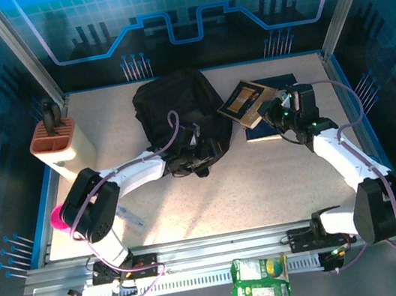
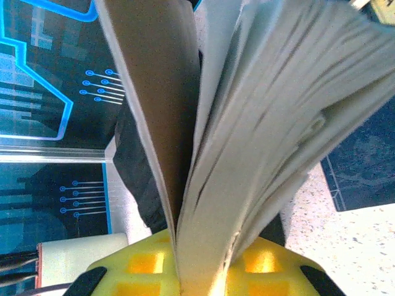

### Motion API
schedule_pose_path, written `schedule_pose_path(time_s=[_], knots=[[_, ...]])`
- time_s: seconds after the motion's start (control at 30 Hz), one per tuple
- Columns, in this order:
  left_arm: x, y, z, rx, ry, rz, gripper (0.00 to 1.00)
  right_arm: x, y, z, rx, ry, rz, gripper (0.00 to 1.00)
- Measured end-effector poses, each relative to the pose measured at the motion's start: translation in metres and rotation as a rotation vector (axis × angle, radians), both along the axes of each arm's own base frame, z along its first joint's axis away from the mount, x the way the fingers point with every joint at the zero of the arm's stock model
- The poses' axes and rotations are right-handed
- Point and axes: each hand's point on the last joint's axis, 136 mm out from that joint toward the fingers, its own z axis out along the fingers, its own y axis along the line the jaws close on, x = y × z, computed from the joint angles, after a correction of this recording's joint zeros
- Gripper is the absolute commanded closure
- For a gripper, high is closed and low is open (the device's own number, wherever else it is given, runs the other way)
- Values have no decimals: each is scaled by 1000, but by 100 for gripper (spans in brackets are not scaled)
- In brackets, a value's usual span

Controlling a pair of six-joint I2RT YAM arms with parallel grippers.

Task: Pack the student bag
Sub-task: Rotate the student bag at the top-center of the table, then open the student bag at the top-center of the table.

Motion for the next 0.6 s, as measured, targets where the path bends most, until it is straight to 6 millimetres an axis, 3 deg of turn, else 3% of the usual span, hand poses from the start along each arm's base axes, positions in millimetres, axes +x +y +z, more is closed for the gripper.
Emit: schedule_pose_path(time_s=[0.3,0.6], knots=[[24,-15,47,144,-226,-260,45,-10,-19,7,-41,-25,-21,86],[36,-27,10,228,-198,-372,58,-18,-31,-4,-42,6,-39,87]])
